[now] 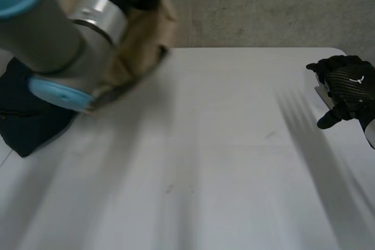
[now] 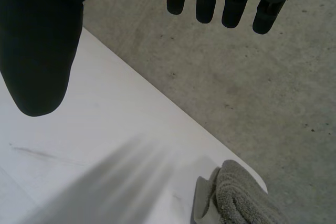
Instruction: Fold the laundry.
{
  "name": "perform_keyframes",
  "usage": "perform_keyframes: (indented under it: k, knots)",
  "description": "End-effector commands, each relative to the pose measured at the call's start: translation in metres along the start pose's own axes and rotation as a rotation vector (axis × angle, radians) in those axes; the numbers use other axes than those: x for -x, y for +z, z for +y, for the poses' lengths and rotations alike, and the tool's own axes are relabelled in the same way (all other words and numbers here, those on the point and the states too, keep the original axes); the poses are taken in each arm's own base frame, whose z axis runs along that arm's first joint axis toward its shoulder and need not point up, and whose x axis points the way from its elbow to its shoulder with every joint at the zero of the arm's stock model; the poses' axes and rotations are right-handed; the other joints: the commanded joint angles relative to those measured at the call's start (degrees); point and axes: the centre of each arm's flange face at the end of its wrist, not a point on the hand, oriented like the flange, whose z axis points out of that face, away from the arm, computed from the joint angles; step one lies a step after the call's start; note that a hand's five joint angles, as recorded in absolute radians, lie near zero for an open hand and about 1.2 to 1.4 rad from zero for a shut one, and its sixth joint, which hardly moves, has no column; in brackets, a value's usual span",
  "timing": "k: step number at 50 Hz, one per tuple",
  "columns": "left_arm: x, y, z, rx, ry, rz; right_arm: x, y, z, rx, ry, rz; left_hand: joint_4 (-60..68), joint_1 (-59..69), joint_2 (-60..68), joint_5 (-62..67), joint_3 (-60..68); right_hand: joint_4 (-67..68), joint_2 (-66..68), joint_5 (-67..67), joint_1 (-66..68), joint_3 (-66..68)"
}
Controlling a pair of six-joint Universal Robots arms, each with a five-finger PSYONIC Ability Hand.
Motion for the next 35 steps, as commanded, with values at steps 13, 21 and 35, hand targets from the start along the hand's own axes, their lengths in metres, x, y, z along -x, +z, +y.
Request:
perform_keyframes:
  k: [13,21,35]
  knots:
    - [-0.177,-0.068,0.088,0.248,-0.145,0.348,-0.016,0.003,0.0,-0.001,0.0,0.045,-46.28,-42.1,-45.95,-44.51,-45.97,-2.49,-2.17,-2.46,-3.36,-2.42]
    - [-0.112,-0.043,0.044,0.164,-0.111,0.209,-0.015,0.002,0.0,0.006,0.008,0.042,-54.15,-49.97,-53.82,-52.38,-53.84,-2.49,-2.17,-2.46,-3.36,-2.42]
    - [-0.006,-0.063,0.078,0.365,0.079,0.029,0.019,-0.037,-0.009,0.247,0.114,-0.124,-53.65,-49.46,-53.31,-51.87,-53.33,-2.49,-2.17,-2.46,-3.36,-2.42]
